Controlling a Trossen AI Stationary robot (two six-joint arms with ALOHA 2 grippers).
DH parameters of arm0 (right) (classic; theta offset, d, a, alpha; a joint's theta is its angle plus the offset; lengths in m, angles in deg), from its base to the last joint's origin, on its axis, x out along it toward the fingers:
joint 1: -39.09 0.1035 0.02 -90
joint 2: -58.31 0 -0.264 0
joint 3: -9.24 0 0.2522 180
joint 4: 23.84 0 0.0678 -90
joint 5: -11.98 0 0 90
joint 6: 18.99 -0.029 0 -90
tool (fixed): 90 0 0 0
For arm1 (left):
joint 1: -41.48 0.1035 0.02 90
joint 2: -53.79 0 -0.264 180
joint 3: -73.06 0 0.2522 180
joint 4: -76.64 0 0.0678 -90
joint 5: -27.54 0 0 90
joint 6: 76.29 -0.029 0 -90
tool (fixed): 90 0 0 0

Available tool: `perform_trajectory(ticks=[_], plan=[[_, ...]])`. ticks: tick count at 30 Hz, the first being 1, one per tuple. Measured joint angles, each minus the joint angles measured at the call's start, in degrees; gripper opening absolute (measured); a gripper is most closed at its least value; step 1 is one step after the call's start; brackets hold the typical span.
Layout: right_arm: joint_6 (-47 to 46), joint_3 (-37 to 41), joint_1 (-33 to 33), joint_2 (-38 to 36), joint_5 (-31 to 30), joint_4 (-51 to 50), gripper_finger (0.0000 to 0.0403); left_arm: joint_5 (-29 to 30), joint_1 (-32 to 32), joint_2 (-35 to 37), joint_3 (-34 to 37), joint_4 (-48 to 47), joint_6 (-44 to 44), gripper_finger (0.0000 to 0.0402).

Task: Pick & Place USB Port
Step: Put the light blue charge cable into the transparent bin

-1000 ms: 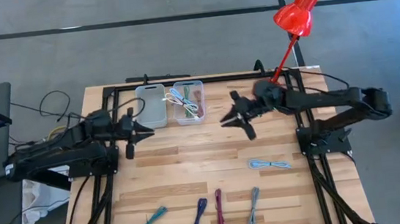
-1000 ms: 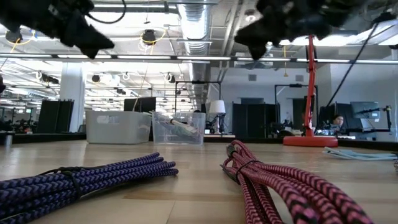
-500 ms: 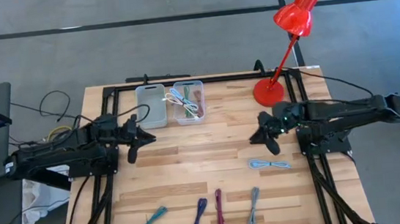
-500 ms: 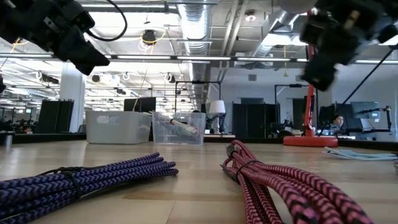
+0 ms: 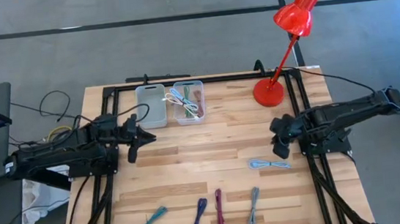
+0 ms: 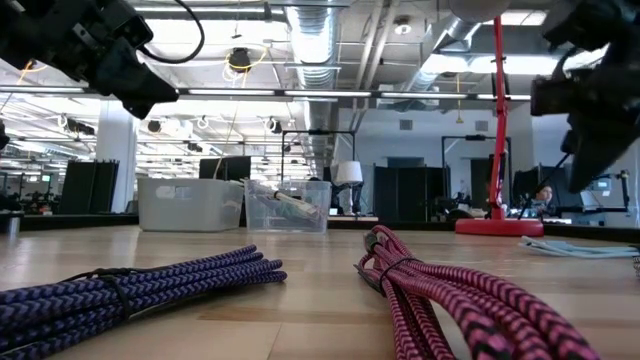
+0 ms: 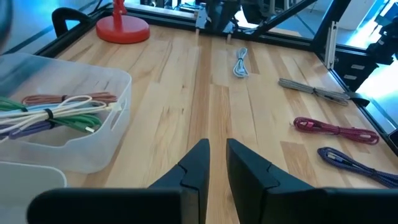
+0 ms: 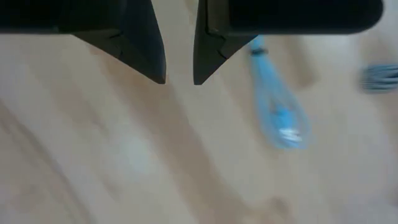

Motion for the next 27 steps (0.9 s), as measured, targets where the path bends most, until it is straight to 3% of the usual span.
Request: perform_trajectory(ticks=[7,13,17,22,27], plan=[[-3.7,0.0,0.0,0.3,-2.9,-1.2,0.0075,0.0,0.0,0.0,0.0,0.8,0.0,0.0053],[-0.1,0.0,0.0,0.2,-2.0,7.0,0.0075,0.0,0.0,0.0,0.0,1.2,0.0,0.0053],[1.0,0.0,0.0,0.2,6.2,13.2,0.0075,0.0,0.0,0.0,0.0,1.3,0.0,0.0053],[-5.6,0.0,0.6,1.1,19.7,15.4,0.0075,0.0,0.0,0.0,0.0,1.3,0.0,0.0053],[-12.0,0.0,3.5,4.8,25.9,15.2,0.0075,0.0,0.0,0.0,0.0,1.3,0.0,0.0053]])
